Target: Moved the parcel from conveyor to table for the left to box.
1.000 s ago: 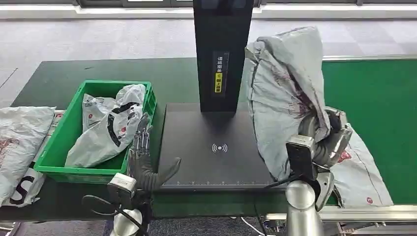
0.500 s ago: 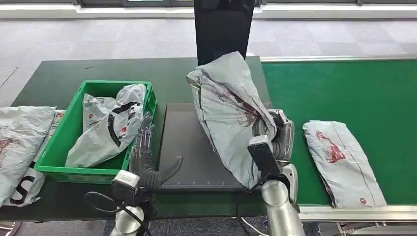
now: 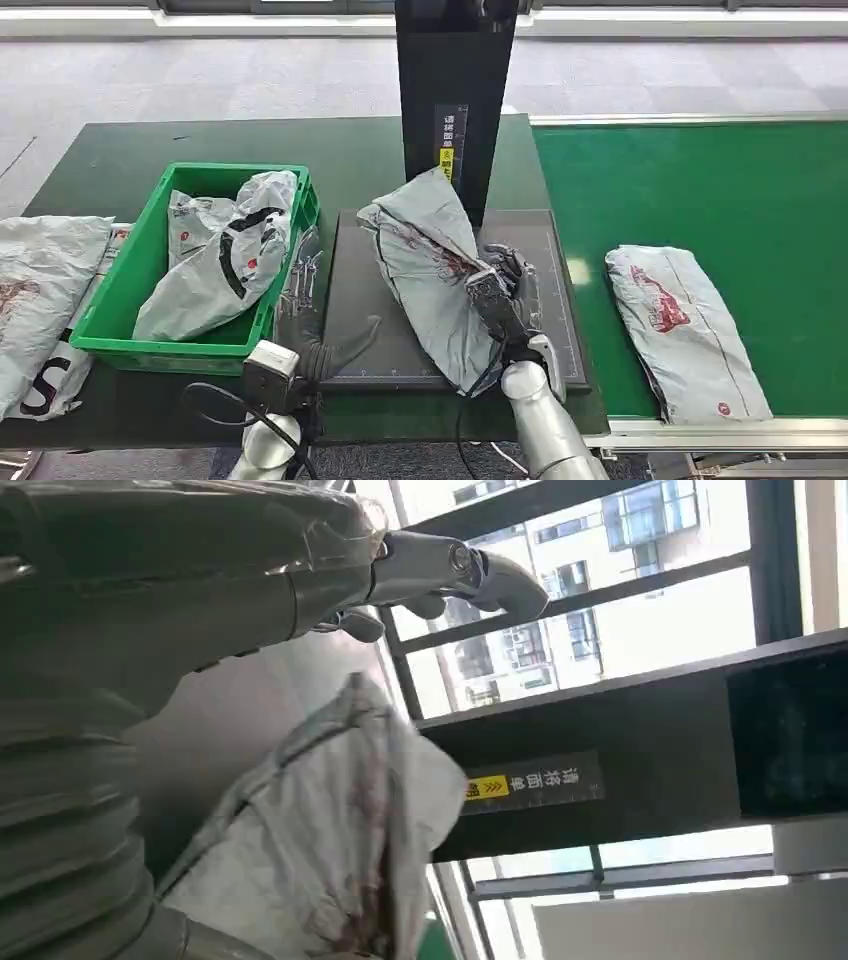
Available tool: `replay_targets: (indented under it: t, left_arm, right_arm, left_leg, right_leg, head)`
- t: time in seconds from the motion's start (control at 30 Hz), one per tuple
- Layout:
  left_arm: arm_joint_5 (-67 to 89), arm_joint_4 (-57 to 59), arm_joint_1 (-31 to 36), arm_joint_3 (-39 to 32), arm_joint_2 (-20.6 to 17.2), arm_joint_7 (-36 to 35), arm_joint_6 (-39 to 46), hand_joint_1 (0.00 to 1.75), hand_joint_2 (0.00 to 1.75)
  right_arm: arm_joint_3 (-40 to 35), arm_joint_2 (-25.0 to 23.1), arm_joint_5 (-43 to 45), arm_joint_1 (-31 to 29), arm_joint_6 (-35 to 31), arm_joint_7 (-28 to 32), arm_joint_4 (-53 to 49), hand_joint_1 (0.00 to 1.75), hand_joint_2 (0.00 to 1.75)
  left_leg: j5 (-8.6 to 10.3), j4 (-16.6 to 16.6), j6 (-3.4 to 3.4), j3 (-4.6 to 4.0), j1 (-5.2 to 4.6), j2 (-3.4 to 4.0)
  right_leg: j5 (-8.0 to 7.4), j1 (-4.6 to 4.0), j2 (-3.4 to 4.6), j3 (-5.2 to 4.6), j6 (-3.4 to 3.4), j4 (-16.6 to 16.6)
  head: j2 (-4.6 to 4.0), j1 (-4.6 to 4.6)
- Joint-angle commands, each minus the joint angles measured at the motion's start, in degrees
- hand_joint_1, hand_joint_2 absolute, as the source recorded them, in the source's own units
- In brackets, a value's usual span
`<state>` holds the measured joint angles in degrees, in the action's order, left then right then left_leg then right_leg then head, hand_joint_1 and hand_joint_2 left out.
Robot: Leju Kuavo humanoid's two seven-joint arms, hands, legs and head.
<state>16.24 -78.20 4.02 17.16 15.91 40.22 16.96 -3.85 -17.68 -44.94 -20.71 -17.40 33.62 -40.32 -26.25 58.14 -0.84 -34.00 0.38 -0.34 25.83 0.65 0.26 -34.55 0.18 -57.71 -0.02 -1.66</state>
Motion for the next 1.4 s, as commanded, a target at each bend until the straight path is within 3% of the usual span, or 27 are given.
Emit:
replay_targets:
  t: [0.03, 0.5, 0.53, 0.67, 0.73, 0.87, 0.93, 0.97, 1.0, 1.03, 1.1, 1.17, 1.2, 1.4]
  left_arm:
    - [0.58, 3.74, 1.84, 0.30, -0.73, -0.22, 0.30, 0.00, 1.75]
    - [0.61, 3.74, 1.78, 0.28, -0.69, -0.22, 0.22, 0.00, 1.75]
    - [0.55, 3.65, 1.67, 0.22, -0.64, -0.22, 0.11, 0.00, 1.75]
    - [0.57, 4.60, 1.93, -0.83, -0.34, -0.22, -0.21, 0.00, 1.75]
    - [-0.16, 4.48, 2.08, -1.65, -0.67, -0.22, 0.13, 0.00, 1.75]
    - [-0.37, 3.27, 0.82, -1.36, -1.35, -0.22, 1.08, 0.00, 1.75]
    - [-0.49, 4.65, 1.11, -1.12, -1.25, -0.22, 1.61, 0.00, 1.75]
    - [0.98, 8.99, 2.91, -1.25, -1.02, -0.22, 0.99, 0.00, 1.75]
    - [3.13, 16.01, 8.06, -1.48, 0.35, -0.22, 3.52, 0.00, 1.75]
    - [3.18, 19.60, 11.15, -0.85, 0.81, -0.22, 3.70, 0.00, 1.75]
    - [5.23, 27.79, 16.77, -0.97, 2.00, -0.22, 6.70, 0.00, 1.75]
    - [7.60, 37.56, 22.83, -2.13, 3.70, -0.22, 8.95, 0.00, 1.75]
    - [7.20, 38.46, 23.55, -2.46, 4.06, -0.22, 8.26, 0.00, 1.75]
    - [7.20, 38.46, 23.55, -2.46, 4.06, -0.22, 8.26, 0.00, 1.75]
  right_arm:
    - [3.36, 0.82, 0.01, -4.52, 0.29, -0.39, 11.14, 0.00, 1.75]
    - [3.39, 0.90, -0.14, -4.61, 0.54, -0.74, 11.47, 0.00, 1.75]
    - [3.33, 1.10, -0.61, -4.64, 0.26, -1.26, 11.87, 0.00, 0.00]
    - [3.90, 1.20, -1.56, -5.09, -2.84, -0.78, 12.61, 0.00, 0.00]
    - [3.85, 0.66, -3.17, -4.78, -7.47, -0.20, 10.41, 0.00, 0.00]
    - [1.71, -0.32, -10.62, -1.67, -17.14, -5.24, 1.09, 0.00, 0.00]
    - [1.35, -1.56, -12.70, 3.45, -22.60, -4.12, -11.84, 0.00, 0.00]
    - [5.11, -2.32, -9.77, 9.91, -22.60, 3.12, -22.57, 0.00, 0.00]
    - [-0.08, -2.32, -10.07, 16.37, -22.60, 2.46, -47.44, 0.00, 0.00]
    - [-1.87, -2.32, -10.93, 18.39, -22.60, 1.61, -54.55, 0.00, 0.00]
    - [-4.35, -2.32, -10.42, 20.39, -22.60, 1.77, -60.44, 0.00, 0.00]
    - [-5.37, -2.32, -9.91, 19.68, -22.60, 2.41, -60.11, 0.00, 0.00]
    - [-5.39, -2.32, -9.87, 19.15, -22.60, 2.34, -59.82, 0.00, 0.00]
    - [-5.39, -2.32, -9.87, 19.15, -22.60, 2.34, -59.82, 0.00, 0.00]
  left_leg:
    - [0.01, -0.17, 0.02, 0.25, 0.00, 0.01]
    - [0.00, -0.13, 0.03, 0.20, 0.00, 0.00]
    - [0.00, -0.09, 0.03, 0.12, -0.01, -0.01]
    - [0.00, -0.14, 0.03, 0.22, 0.00, -0.01]
    - [0.02, -0.12, 0.02, 0.17, -0.02, -0.01]
    - [-0.01, -0.06, 0.02, 0.08, -0.01, 0.08]
    - [-0.02, -0.10, 0.02, 0.17, 0.00, 0.08]
    - [-0.02, -0.07, 0.01, 0.09, -0.01, 0.05]
    - [-0.02, -0.11, 0.01, 0.14, 0.02, -0.06]
    - [0.09, -0.04, 0.01, -0.14, -0.04, -0.50]
    - [0.06, 0.04, 0.02, -0.09, -0.02, -0.68]
    - [0.28, -0.01, 0.24, -0.33, -0.17, -1.26]
    - [0.18, 0.05, 0.12, -0.27, 0.01, -0.88]
    - [0.15, -0.10, 0.08, 0.02, -0.07, -0.46]
  right_leg:
    - [-0.01, -0.01, -0.04, 0.26, -0.01, 0.17]
    - [0.01, -0.01, -0.06, 0.20, 0.00, 0.13]
    - [0.02, 0.00, -0.05, 0.12, 0.01, 0.08]
    - [0.01, -0.02, -0.07, 0.24, 0.00, 0.15]
    - [0.00, 0.00, -0.06, 0.17, 0.01, 0.12]
    - [0.00, 0.00, 0.04, 0.06, 0.00, 0.05]
    - [0.01, -0.02, 0.02, 0.15, -0.01, 0.10]
    - [0.02, 0.00, 0.00, 0.07, -0.01, 0.05]
    - [0.05, -0.04, -0.11, 0.17, -0.02, 0.11]
    - [0.11, 0.03, -0.54, 0.00, -0.01, -0.02]
    - [0.20, 0.00, -0.74, 0.05, -0.02, -0.07]
    - [0.25, 0.16, -1.29, 0.08, 0.12, -0.03]
    - [0.13, -0.04, -0.90, 0.04, 0.10, 0.05]
    - [0.01, 0.09, -0.46, 0.16, 0.10, 0.14]
  head:
    - [0.00, 0.00]
    - [0.00, 0.00]
    - [0.00, 0.00]
    - [0.00, 0.00]
    - [0.00, 0.00]
    - [0.00, 0.00]
    - [0.00, 0.00]
    - [0.00, 0.00]
    - [0.00, 0.00]
    - [0.00, 0.00]
    - [0.00, -0.07]
    - [0.00, 0.02]
    - [0.00, 0.02]
    - [0.00, 0.02]
